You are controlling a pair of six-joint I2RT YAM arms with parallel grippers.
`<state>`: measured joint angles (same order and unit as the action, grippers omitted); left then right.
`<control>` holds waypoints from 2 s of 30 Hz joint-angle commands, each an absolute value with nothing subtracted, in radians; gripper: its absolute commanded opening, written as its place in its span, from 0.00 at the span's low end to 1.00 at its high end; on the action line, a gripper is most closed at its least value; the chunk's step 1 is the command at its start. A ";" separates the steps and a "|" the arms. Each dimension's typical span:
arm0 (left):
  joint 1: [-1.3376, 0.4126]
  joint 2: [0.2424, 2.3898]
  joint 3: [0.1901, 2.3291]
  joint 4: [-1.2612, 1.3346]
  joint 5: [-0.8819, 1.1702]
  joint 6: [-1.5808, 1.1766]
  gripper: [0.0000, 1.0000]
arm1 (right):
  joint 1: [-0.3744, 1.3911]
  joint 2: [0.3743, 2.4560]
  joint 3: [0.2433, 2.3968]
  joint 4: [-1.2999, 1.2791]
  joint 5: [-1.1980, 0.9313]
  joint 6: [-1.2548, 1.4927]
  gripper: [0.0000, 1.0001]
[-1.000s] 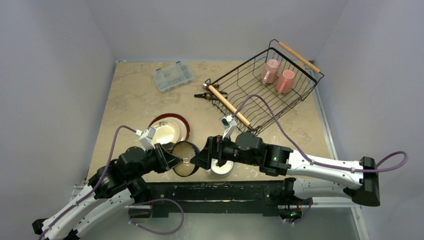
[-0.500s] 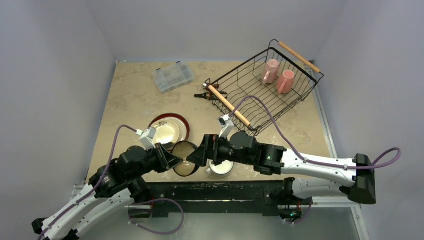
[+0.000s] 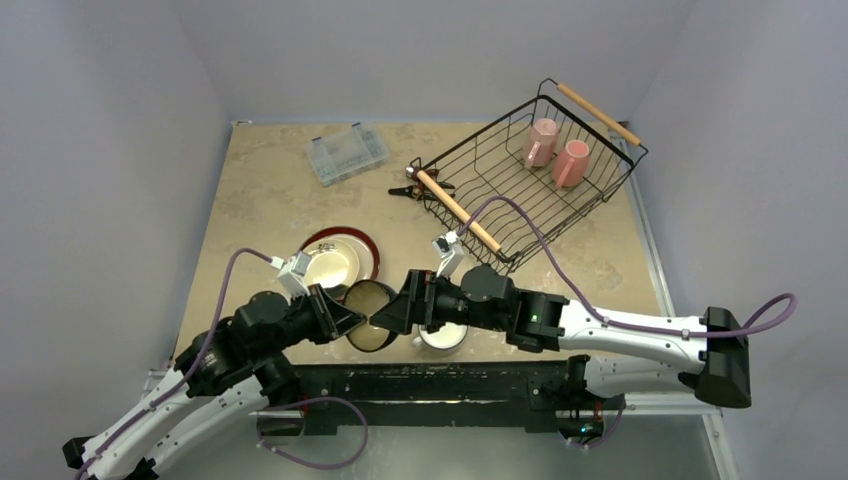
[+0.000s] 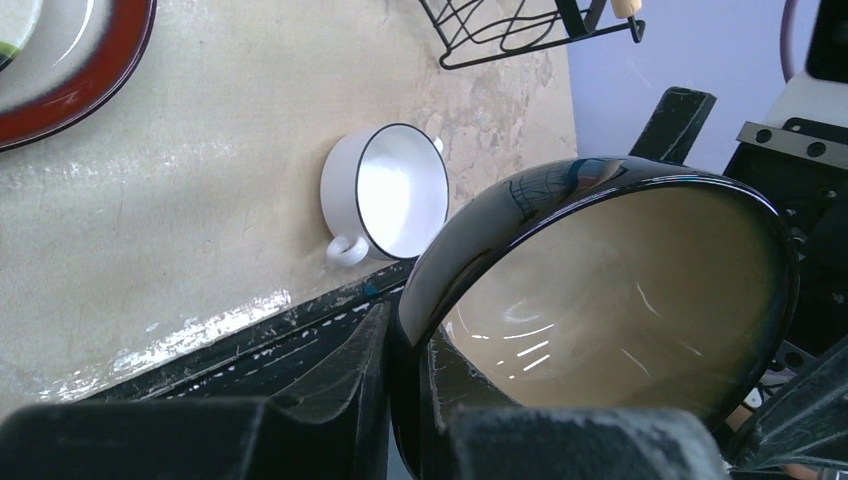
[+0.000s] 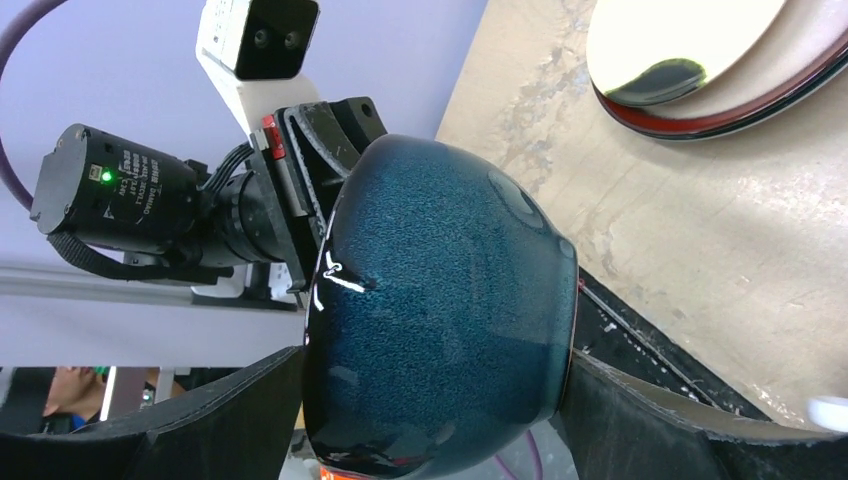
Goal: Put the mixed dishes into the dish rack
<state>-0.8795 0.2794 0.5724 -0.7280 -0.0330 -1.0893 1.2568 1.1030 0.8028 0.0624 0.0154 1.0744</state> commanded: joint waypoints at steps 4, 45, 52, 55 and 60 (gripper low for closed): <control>-0.881 0.260 0.635 -0.580 -0.025 -1.097 0.00 | 1.261 1.097 0.774 0.204 -0.047 1.120 0.85; -0.881 0.138 0.742 -0.901 -0.124 -1.133 0.77 | 0.684 0.998 1.068 -0.114 -0.275 0.915 0.00; -0.881 0.081 0.745 -0.947 -0.138 -1.152 0.77 | 0.436 1.177 1.301 -0.248 -0.301 0.785 0.00; -0.881 0.062 0.746 -0.965 -0.137 -1.155 0.77 | 0.369 1.294 1.423 -0.346 -0.248 0.701 0.00; -0.881 0.045 0.744 -0.975 -0.133 -1.157 0.78 | 0.357 1.473 1.615 -0.477 0.005 0.526 0.00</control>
<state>-0.8795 0.0608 0.7147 -0.9699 -0.1246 -1.1435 0.3580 1.4010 1.4677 -0.4187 -0.1776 0.7021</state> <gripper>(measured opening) 0.772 0.728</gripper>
